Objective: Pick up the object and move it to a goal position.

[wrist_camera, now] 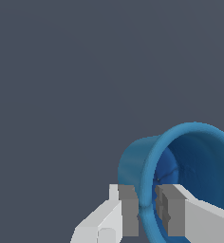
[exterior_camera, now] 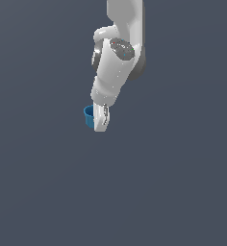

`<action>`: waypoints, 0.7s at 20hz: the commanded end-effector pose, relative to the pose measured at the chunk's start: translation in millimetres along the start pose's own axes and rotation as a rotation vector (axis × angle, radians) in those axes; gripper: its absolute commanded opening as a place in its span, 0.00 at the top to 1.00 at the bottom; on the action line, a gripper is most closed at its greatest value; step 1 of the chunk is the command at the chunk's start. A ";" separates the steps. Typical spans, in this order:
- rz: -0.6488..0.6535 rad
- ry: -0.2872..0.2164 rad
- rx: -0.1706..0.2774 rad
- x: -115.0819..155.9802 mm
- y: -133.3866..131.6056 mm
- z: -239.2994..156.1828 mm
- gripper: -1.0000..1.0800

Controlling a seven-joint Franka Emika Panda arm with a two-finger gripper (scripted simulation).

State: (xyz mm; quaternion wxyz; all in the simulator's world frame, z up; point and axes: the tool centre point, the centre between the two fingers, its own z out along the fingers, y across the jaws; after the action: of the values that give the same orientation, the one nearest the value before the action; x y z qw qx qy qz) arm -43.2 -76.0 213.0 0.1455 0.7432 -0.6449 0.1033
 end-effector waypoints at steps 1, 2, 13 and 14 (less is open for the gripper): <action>0.000 0.001 0.002 3.8 13.4 -14.1 1.00; 0.001 0.001 0.002 5.0 18.1 -18.8 1.00; 0.002 0.006 0.003 14.4 50.5 -54.0 1.00; 0.002 0.006 0.003 14.8 51.8 -55.6 1.00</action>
State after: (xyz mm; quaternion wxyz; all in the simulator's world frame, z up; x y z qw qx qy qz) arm -88.2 -76.8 270.4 0.1466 0.7425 -0.6450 0.1059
